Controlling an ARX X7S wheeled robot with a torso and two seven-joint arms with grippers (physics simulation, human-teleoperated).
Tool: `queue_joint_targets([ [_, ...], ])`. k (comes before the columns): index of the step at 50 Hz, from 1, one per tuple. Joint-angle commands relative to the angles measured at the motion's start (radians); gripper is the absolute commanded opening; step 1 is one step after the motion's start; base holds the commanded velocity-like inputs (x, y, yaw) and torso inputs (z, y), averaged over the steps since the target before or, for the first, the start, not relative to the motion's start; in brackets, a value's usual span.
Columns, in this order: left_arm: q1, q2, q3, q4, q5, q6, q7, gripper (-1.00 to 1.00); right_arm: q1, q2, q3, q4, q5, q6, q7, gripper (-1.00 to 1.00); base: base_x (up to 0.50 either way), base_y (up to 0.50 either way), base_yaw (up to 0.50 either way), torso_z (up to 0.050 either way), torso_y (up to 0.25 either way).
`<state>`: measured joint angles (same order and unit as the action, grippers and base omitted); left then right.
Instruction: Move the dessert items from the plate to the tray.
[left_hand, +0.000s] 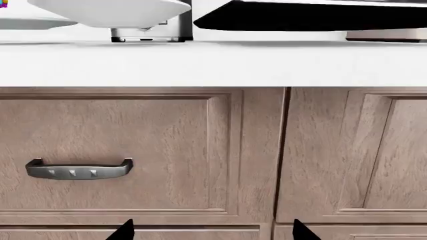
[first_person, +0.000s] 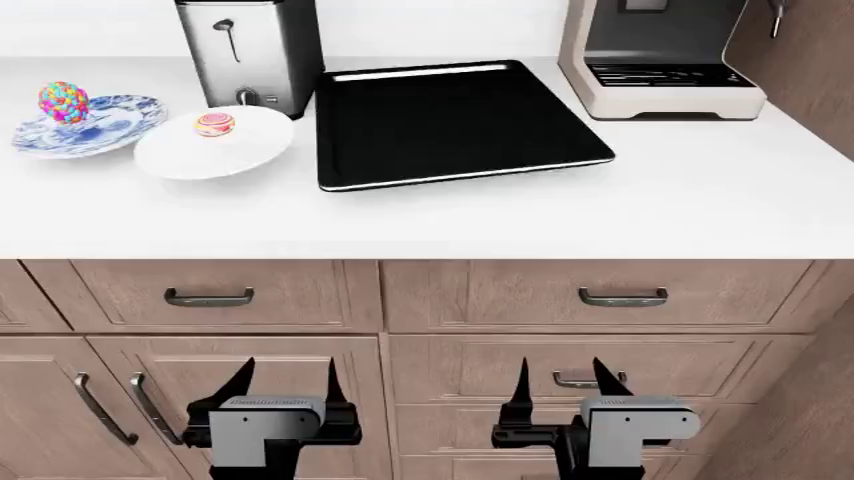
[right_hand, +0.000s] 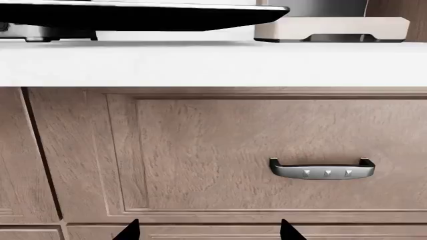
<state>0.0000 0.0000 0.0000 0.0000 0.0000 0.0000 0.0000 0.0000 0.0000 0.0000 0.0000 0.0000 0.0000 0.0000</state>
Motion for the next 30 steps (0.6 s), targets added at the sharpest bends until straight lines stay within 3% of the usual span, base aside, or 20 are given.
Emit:
queue_joint_targets([
  [1, 0.0, -0.016, 0.019, 0.0, -0.015, 0.001, -0.018, 1.0, 0.0, 0.016, -0.019, -0.001, 0.015, 0.003, 0.02, 1.0, 0.0, 0.0, 0.0, 0.0, 0.0],
  [30, -0.009, -0.071, 0.079, -0.004, -0.1, -0.016, -0.082, 1.0, -0.002, 0.075, -0.093, -0.015, 0.068, 0.0, 0.085, 1.0, 0.0, 0.0, 0.0, 0.0, 0.0],
])
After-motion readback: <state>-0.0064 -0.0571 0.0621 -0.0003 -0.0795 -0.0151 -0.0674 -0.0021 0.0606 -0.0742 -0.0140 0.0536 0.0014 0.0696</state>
